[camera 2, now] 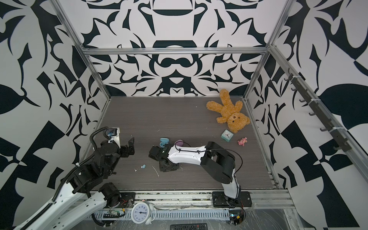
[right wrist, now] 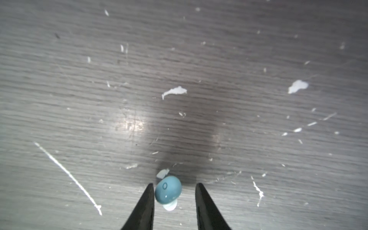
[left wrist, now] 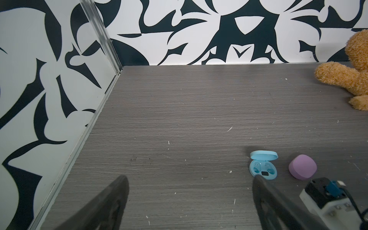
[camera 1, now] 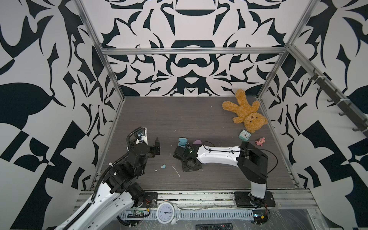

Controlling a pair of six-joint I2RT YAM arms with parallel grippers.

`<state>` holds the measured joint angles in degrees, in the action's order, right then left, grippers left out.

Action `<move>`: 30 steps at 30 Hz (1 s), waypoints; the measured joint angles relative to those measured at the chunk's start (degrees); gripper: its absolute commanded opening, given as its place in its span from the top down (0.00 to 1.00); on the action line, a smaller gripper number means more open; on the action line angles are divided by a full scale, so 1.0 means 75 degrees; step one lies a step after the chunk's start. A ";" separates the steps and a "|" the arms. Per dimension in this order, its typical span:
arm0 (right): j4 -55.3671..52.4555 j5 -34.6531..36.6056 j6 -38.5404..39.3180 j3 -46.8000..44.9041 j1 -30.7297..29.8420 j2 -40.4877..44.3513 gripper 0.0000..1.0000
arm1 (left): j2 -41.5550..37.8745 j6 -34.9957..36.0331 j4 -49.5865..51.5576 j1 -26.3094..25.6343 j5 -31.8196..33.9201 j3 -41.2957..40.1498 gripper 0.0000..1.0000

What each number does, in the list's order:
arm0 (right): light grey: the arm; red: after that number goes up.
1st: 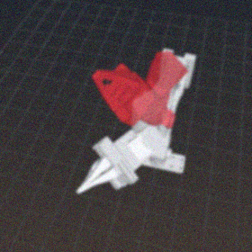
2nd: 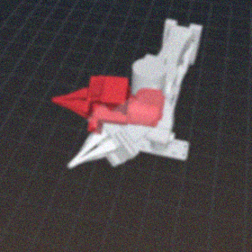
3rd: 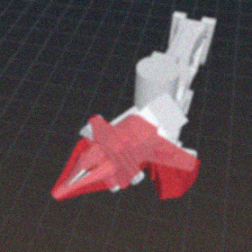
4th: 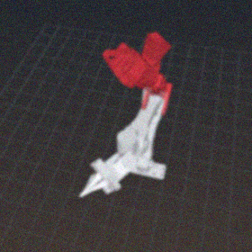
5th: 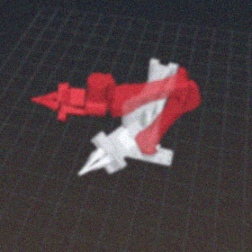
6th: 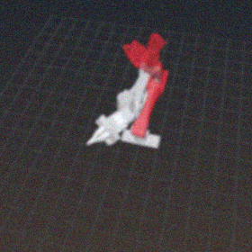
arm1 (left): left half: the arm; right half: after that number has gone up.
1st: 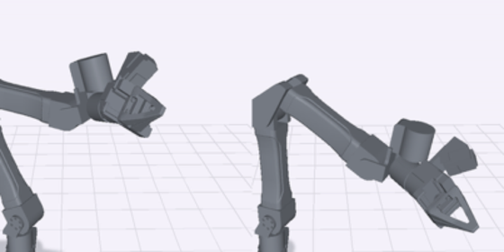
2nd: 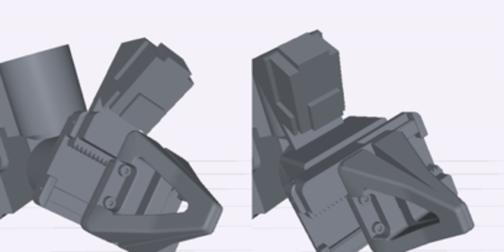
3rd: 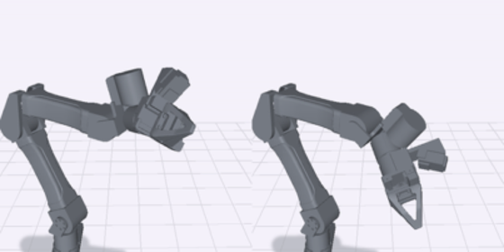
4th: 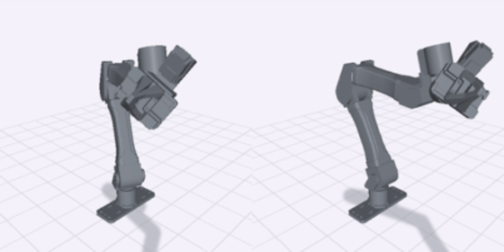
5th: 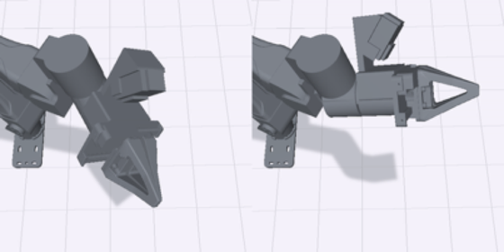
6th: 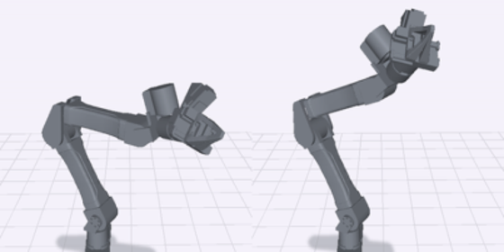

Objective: Insert wireless bluetooth earbuds into charging case
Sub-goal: Pick up the wireless bluetooth earbud from the bottom-center of the table.

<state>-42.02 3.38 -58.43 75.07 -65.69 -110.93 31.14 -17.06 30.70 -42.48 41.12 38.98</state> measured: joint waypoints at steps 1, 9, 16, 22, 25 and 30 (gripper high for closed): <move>0.0012 -0.0029 0.0003 0.0000 0.0003 -0.0035 0.64 | 0.0000 0.0000 0.0000 0.0000 0.0000 0.0000 0.01; 0.0038 -0.0125 0.0020 0.0114 0.0050 -0.0122 0.70 | 0.0000 0.0000 0.0000 0.0000 0.0000 0.0000 0.01; 0.0006 -0.0119 0.0157 0.0178 0.0050 -0.0187 0.74 | 0.0000 -0.0003 0.0000 0.0000 -0.0003 0.0000 0.01; -0.0058 -0.0149 0.0341 0.0178 0.0050 -0.0187 0.77 | 0.0000 0.0000 0.0000 0.0000 -0.0006 0.0000 0.01; -0.0085 -0.0178 0.0469 0.0178 0.0052 -0.0187 0.78 | 0.0006 0.0000 0.0000 0.0000 -0.0006 0.0000 0.01; -0.0128 -0.0262 0.0729 0.0178 0.0055 -0.0187 0.81 | 0.0009 0.0000 0.0000 0.0000 -0.0006 0.0000 0.01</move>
<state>-42.98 1.41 -52.97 76.40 -65.28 -112.33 31.20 -17.06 30.70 -42.48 41.08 38.98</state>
